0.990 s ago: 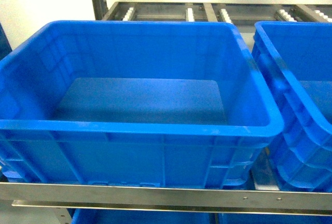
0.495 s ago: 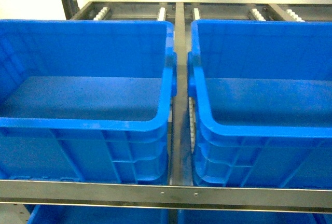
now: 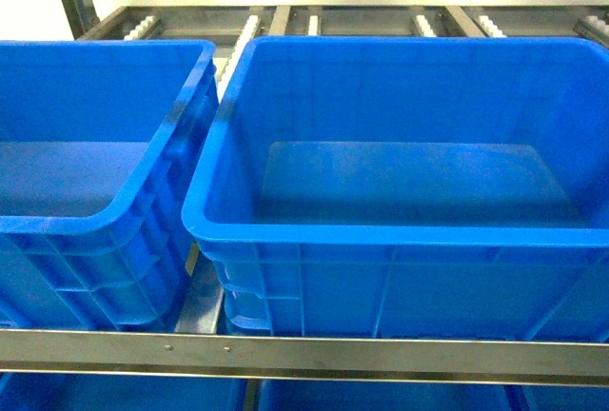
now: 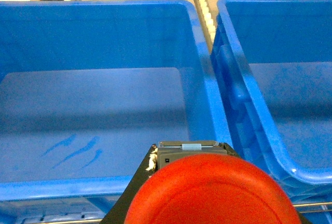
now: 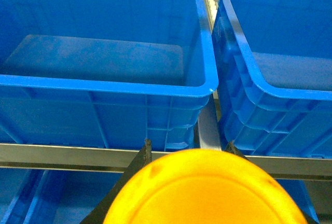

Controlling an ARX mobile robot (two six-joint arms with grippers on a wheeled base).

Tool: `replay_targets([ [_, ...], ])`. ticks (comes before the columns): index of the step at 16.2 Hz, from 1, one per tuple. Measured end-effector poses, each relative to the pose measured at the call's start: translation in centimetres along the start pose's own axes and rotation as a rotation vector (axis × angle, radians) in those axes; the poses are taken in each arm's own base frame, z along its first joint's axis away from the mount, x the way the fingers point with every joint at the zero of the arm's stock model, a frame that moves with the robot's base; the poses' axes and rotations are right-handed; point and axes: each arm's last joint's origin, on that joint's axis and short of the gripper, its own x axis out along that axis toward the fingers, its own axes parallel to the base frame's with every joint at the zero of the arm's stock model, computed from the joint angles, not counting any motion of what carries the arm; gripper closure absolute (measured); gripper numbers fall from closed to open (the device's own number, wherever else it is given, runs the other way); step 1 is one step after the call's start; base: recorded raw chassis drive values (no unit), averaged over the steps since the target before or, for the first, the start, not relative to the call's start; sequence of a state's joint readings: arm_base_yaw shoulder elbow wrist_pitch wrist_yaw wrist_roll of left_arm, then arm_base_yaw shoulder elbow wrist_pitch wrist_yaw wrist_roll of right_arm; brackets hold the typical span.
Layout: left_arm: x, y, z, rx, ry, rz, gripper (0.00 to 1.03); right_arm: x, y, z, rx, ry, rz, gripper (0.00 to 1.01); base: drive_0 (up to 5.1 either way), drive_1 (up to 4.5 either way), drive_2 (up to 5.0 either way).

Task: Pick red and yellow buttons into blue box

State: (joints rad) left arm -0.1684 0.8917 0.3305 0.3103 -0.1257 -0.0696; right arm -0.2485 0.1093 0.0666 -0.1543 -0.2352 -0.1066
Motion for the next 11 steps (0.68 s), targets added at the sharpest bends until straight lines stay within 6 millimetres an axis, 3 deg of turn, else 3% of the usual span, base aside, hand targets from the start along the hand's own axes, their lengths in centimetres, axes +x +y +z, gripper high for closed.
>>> replay_targets([
  [6,-0.02,0.15,0.02,-0.002,0.0,0.015,0.77,0.0,0.02,0.0,0.0,-0.001,0.005,0.66,5.1,-2.33,-2.3],
  [11,0.01,0.07,-0.01,-0.001,0.002,0.007,0.77,0.0,0.0,0.0,0.0,-0.001,0.001,0.66,3.9,-0.69,-3.6],
])
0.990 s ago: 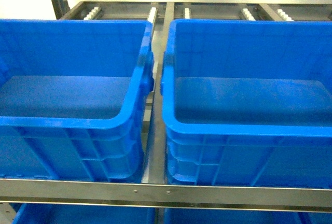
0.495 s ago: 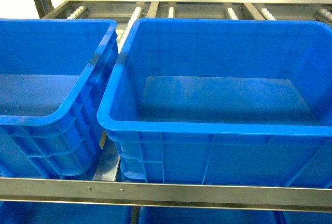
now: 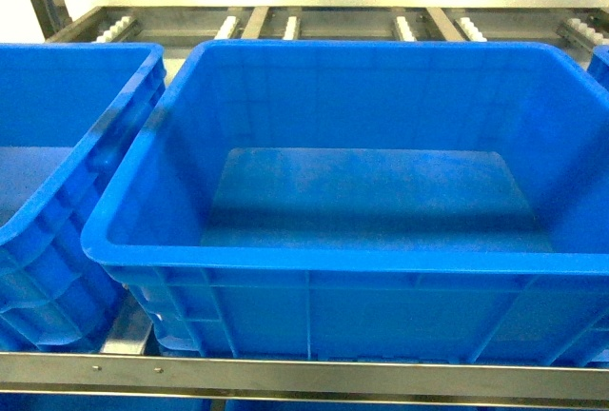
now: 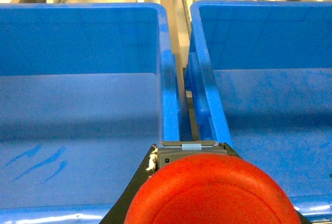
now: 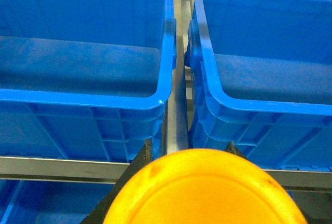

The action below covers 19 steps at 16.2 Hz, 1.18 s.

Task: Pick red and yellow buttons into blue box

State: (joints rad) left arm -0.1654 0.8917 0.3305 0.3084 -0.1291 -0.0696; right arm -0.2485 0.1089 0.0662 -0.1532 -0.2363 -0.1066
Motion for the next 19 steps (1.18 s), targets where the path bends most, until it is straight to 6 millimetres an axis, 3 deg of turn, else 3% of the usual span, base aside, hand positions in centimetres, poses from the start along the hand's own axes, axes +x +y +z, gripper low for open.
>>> replay_targets([
  [11,0.0,0.1,0.0,-0.001,0.0,0.008,0.77,0.0,0.0,0.0,0.0,0.0,0.003,0.66,3.9,-0.69,-3.6],
  [15,0.0,0.1,0.0,-0.001,0.0,0.007,0.77,0.1,1.3,0.1,-0.027,0.002,0.075,0.66,3.9,-0.69,-3.6],
  [19,0.0,0.1,0.0,-0.001,0.0,0.007,0.77,-0.1,1.2,0.2,-0.036,-0.02,0.027,0.66,2.9,-0.52,-2.7],
])
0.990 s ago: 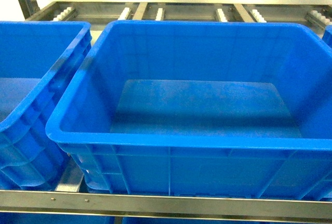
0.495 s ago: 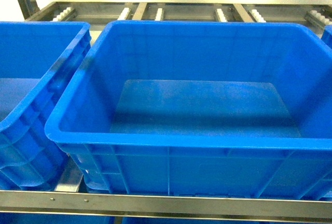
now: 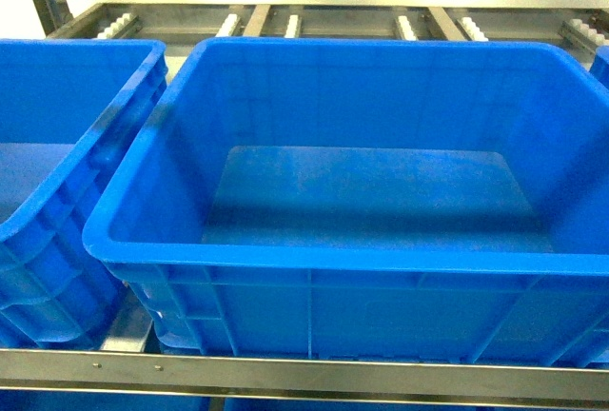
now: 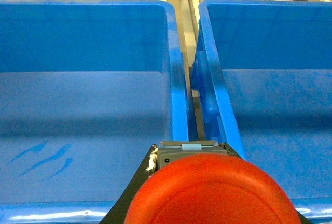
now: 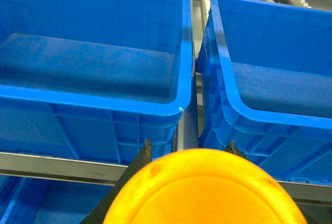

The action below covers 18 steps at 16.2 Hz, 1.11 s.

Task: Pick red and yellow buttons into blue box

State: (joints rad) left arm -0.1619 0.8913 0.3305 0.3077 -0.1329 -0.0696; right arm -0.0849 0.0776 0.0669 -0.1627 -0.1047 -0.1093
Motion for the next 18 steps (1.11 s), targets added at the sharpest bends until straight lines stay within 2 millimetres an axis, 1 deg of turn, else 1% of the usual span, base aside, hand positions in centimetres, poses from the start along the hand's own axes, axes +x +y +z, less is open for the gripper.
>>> replay_targets([
  [8,0.0,0.0,0.0,0.0,0.0,0.0,0.77,0.1,0.0,0.0,-0.001,0.004,0.003,0.66,0.0,0.0,0.0],
  [11,0.0,0.0,0.0,0.0,0.0,0.0,0.77,0.9,0.4,0.7,-0.012,-0.005,0.033,0.66,0.0,0.0,0.0],
  [14,0.0,0.0,0.0,0.0,0.0,0.0,0.77,2.1,0.8,2.8,-0.022,-0.035,0.051,0.66,0.0,0.0,0.0],
  [15,0.0,0.0,0.0,0.0,0.0,0.0,0.77,2.8,1.2,4.0,-0.025,-0.056,0.072,0.66,0.0,0.0,0.0],
  [16,0.0,0.0,0.0,0.0,0.0,0.0,0.77,3.4,1.7,4.9,-0.03,-0.066,0.088,0.66,0.0,0.0,0.0],
  [18,0.0,0.0,0.0,0.0,0.0,0.0,0.77,5.5,3.4,6.8,-0.047,-0.062,0.132,0.66,0.0,0.0,0.0],
])
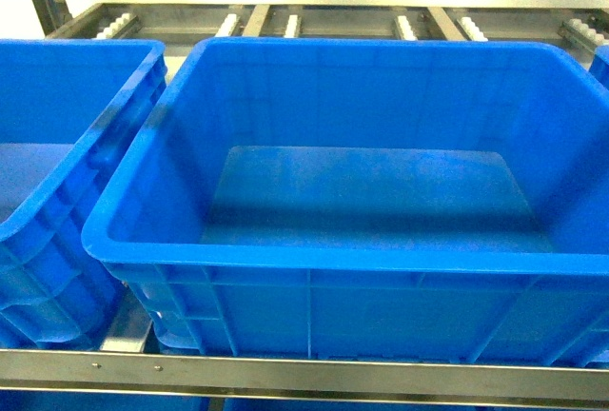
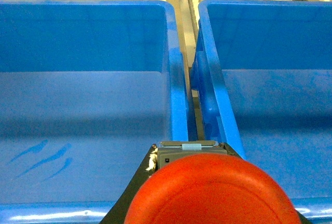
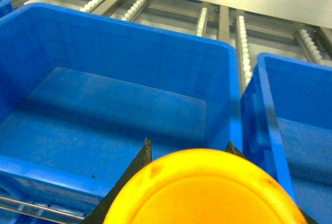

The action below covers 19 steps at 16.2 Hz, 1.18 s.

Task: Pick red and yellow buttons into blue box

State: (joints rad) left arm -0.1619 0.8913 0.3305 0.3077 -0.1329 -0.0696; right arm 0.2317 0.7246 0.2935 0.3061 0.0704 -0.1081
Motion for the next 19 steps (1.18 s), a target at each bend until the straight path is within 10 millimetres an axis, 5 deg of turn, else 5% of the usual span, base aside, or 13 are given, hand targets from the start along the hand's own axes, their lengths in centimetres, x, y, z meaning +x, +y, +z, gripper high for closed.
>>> replay_targets([
  [4,0.0,0.0,0.0,0.0,0.0,0.0,0.77,7.6,5.9,3.4,-0.045,0.055,0.208,0.66,0.0,0.0,0.0],
  [6,0.0,0.0,0.0,0.0,0.0,0.0,0.77,13.0,9.2,2.5,-0.079,0.179,0.284,0.66,0.0,0.0,0.0],
  [9,0.0,0.0,0.0,0.0,0.0,0.0,0.77,19.7,11.2,-0.5,-0.145,0.333,0.261,0.66,0.0,0.0,0.0],
  [15,0.0,0.0,0.0,0.0,0.0,0.0,0.77,23.7,9.9,-2.3,-0.166,0.466,0.217,0.65,0.0,0.0,0.0],
  [19,0.0,0.0,0.0,0.0,0.0,0.0,0.77,24.0,9.4,-2.8,-0.154,0.459,0.212,0.2,0.0,0.0,0.0],
])
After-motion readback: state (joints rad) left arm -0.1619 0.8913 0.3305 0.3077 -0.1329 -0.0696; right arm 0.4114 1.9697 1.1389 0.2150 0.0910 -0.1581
